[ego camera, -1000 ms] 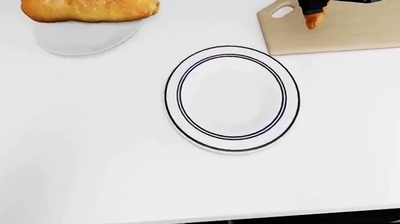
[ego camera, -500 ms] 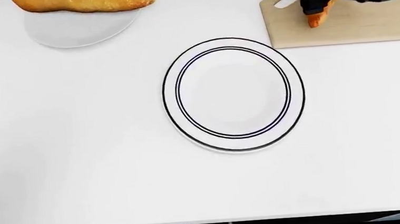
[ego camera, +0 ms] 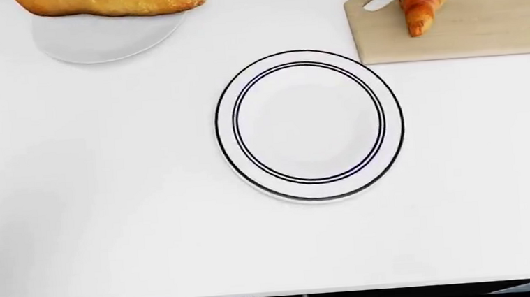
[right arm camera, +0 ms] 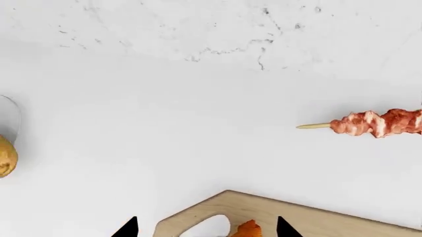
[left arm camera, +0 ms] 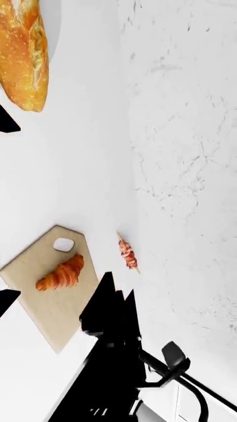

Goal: From the different types of pastries on the counter, select a croissant and place it on the cutting board. Then retrieve a jar of jam from the cabinet and place it alongside the croissant on the cutting board.

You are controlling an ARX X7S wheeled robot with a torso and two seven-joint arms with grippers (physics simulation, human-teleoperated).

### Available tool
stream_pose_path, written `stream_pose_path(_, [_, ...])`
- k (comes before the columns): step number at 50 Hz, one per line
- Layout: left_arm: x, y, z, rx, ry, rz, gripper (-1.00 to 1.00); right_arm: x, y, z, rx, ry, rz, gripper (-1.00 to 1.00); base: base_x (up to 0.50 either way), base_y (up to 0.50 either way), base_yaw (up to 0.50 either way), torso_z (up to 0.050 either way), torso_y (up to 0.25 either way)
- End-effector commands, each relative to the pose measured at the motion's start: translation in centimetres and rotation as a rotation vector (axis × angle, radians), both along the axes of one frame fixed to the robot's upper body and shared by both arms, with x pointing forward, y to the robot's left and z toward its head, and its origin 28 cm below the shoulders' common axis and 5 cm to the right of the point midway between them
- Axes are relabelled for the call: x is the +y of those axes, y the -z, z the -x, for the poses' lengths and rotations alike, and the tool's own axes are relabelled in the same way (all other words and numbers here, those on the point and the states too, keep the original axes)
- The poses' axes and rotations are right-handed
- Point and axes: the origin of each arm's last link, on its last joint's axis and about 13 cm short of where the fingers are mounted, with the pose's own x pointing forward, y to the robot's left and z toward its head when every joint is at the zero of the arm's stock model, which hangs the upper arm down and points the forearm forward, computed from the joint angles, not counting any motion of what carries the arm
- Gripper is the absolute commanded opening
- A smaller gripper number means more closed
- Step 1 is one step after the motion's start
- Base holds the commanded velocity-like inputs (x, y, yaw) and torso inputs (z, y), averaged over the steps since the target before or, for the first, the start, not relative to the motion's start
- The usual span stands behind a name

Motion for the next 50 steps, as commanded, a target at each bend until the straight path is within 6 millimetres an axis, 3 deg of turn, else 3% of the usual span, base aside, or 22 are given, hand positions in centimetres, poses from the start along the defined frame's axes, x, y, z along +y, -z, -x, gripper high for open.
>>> stream_pose_path(1, [0.3,0.0,-0.3,-0.008,-0.014,0.029,1.0,1.5,-2.3,5.4,-0.284,-0.095,-0.023,1.0,0.0,0.0,0.0,0.0,0.0])
stream_pose_path(3, [0.3,0.1,-0.3,-0.013,-0.019,0.036,1.0,1.7,-1.9,6.4,-0.32,-0.1,-0.028,1.0,0.0,0.0,0.0,0.0,0.0])
stream_pose_path(6, [0.4,0.1,-0.4,-0.016,-0.027,0.051,1.0,0.2,-1.0,7.8,-0.36,0.04,-0.007,1.0,0.0,0.0,0.0,0.0,0.0])
stream_pose_path(9, [0.4,-0.1,0.0,-0.023,-0.03,0.062,1.0,1.1,0.1,9.4,-0.389,0.093,-0.006,1.0,-0.03,0.0,0.0,0.0,0.0])
stream_pose_path(12, [0.4,-0.3,0.4,-0.034,-0.036,0.077,1.0,2.3,1.0,11.5,-0.393,-0.075,-0.015,1.0,-0.17,0.0,0.0,0.0,0.0])
stream_pose_path(19, [0.4,-0.5,0.7,-0.052,-0.045,0.107,1.0,2.9,2.6,13.6,-0.412,-0.061,-0.004,1.0,-0.29,0.0,0.0,0.0,0.0])
stream_pose_path(29, [0.0,0.0,0.0,-0.048,-0.046,0.116,1.0,2.8,2.4,16.3,-0.45,-0.046,0.003,1.0,-0.38,0.0,0.0,0.0,0.0])
stream_pose_path(38, [-0.4,1.0,-1.1,-0.052,-0.056,0.111,1.0,2.6,2.6,16.5,-0.488,-0.017,0.006,1.0,-0.36,-0.32,0.0,0.0,0.0])
stream_pose_path(50, [-0.2,1.7,-1.3,-0.04,-0.053,0.109,1.0,2.7,2.3,16.9,-0.513,-0.027,0.016,1.0,-0.06,-0.47,0.0,0.0,0.0])
